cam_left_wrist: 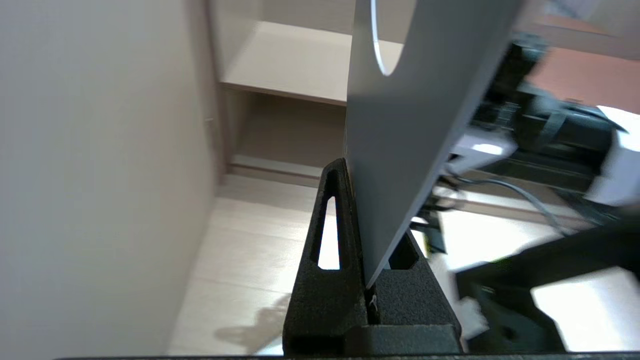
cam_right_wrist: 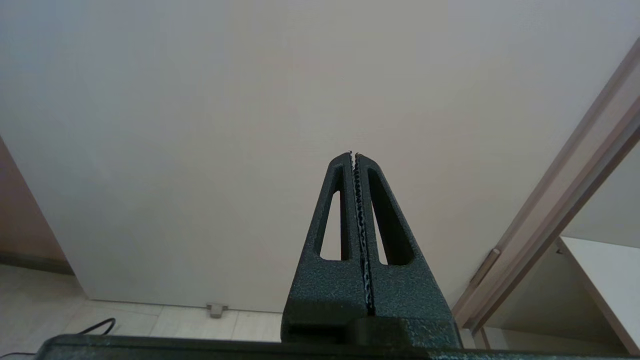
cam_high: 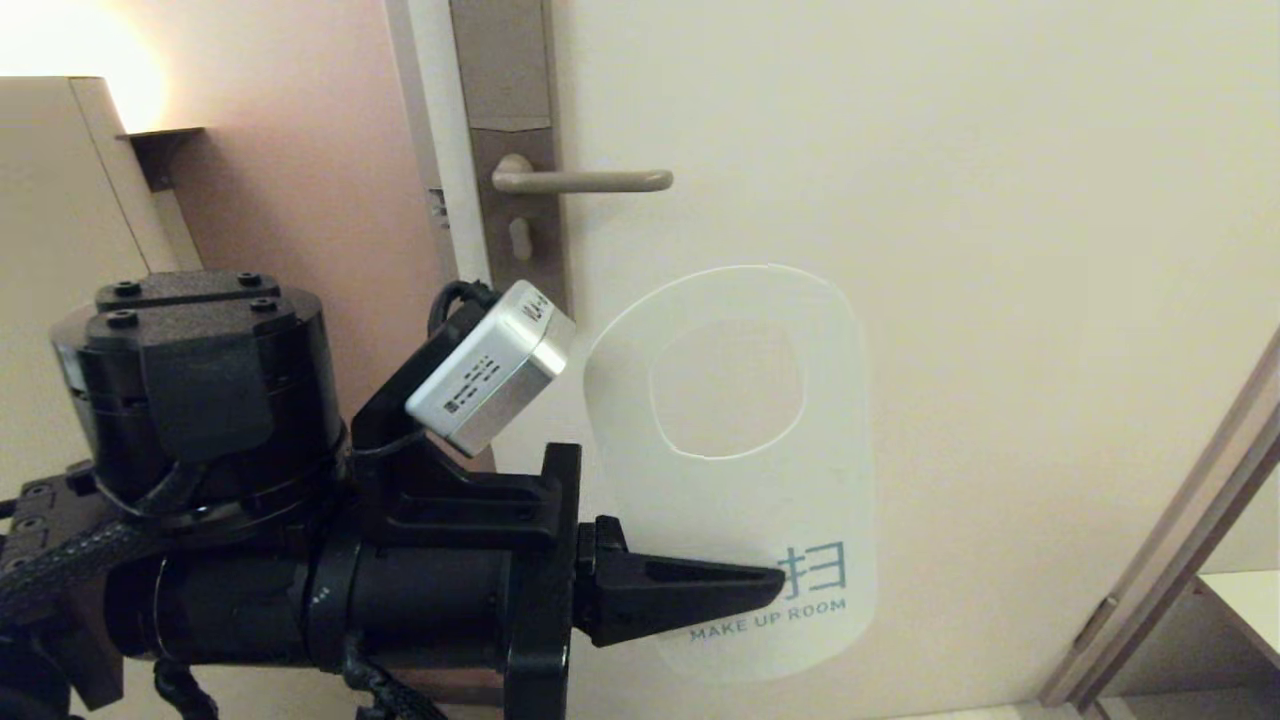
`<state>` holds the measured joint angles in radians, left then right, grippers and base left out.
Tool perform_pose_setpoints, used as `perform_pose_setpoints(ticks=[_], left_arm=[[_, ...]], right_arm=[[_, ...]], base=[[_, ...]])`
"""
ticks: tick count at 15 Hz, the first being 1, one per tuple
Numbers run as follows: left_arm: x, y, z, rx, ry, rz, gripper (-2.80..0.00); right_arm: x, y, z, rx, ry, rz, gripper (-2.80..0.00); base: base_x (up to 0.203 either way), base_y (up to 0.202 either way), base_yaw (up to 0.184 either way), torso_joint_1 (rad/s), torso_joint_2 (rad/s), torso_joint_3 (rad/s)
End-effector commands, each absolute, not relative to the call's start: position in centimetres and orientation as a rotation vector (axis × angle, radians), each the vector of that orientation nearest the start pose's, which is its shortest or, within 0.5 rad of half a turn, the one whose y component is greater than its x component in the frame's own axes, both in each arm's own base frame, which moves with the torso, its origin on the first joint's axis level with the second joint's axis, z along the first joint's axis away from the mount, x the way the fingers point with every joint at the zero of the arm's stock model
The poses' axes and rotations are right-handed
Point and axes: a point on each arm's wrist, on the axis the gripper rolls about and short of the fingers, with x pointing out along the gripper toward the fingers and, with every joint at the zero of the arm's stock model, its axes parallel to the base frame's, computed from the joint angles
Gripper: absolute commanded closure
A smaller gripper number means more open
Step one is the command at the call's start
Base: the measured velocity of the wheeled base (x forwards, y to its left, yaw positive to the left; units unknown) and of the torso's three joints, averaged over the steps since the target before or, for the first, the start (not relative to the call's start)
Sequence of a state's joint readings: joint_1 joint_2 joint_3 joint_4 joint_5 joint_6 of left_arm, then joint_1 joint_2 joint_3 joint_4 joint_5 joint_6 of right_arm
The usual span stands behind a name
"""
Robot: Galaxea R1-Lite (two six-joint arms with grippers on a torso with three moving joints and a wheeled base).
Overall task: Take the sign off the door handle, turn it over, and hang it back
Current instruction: Hand it to the other hand
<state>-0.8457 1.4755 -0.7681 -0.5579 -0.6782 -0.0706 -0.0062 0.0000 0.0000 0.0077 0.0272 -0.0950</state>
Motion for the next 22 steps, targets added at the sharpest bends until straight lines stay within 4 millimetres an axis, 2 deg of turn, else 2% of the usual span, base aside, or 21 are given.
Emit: perform_pose_setpoints(ticks=[1,6,10,14,19,22], left_arm=[[16.1,-20.1,22.9,-0.057,0.228,-1.536,0.00],[17.9,-21.7,25.0,-0.134,0.225,-1.586,0.00],[19.9,-23.0,24.8,-0.141,0.237,-1.631,0.00],[20.1,-23.4,24.7,-0.141,0.243,-1.639,0.00],[19.9,-23.3,24.6,-0.140,0.247,-1.643,0.00],[19.8,-23.4,24.5,-0.140,0.251,-1.665,0.00]], right_arm=[[-2.3,0.1,7.5,-0.095,0.007,0.022,0.00],[-2.3,0.1,7.5,-0.097,0.007,0.022,0.00],[-2.3,0.1,7.5,-0.124,0.002,0.034,0.00],[-2.3,0.1,7.7,-0.115,-0.007,0.032,0.00],[-3.2,0.1,10.6,-0.109,-0.085,0.045,0.00],[-2.8,0.2,12.2,-0.107,-0.044,0.061,0.00]], base=[[0.000,0.000,0.000,0.000,0.00,0.000],[0.000,0.000,0.000,0.000,0.00,0.000],[0.000,0.000,0.000,0.000,0.00,0.000],[0.000,0.000,0.000,0.000,0.00,0.000],[0.000,0.000,0.000,0.000,0.00,0.000],[0.000,0.000,0.000,0.000,0.00,0.000]])
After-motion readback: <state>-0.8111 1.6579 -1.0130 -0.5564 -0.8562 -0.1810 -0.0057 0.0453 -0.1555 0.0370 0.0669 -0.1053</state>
